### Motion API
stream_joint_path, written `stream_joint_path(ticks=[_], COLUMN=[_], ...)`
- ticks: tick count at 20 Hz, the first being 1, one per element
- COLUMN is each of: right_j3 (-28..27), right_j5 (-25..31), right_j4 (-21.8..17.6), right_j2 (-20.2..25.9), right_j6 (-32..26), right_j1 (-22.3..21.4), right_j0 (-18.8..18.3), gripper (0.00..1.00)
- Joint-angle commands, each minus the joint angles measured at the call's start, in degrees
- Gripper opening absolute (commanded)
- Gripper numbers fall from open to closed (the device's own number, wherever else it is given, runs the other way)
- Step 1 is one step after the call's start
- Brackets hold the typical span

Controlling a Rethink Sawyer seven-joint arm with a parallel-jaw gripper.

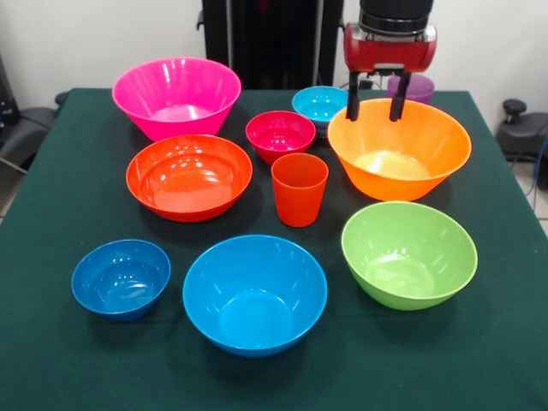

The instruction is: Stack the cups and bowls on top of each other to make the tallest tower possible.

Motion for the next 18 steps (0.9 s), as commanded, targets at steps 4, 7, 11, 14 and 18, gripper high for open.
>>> stream_joint_path(ticks=[4,7,11,14,18], right_j3=[-5.23,-4.62,-4.24,-4.23,-5.62], right_j5=[-1.01,-1.51,-1.47,-1.05,0.30], right_j4=[0.65,0.94,1.67,2.50,3.33], right_j2=[4.16,4.39,4.55,3.73,2.42], right_j6=[7.67,8.22,9.17,10.51,11.34], right_j1=[3.81,3.73,3.89,3.58,3.81], right_j0=[1.51,1.62,2.27,3.67,5.36], gripper=[1.00,1.00,1.00,1.00,1.00])
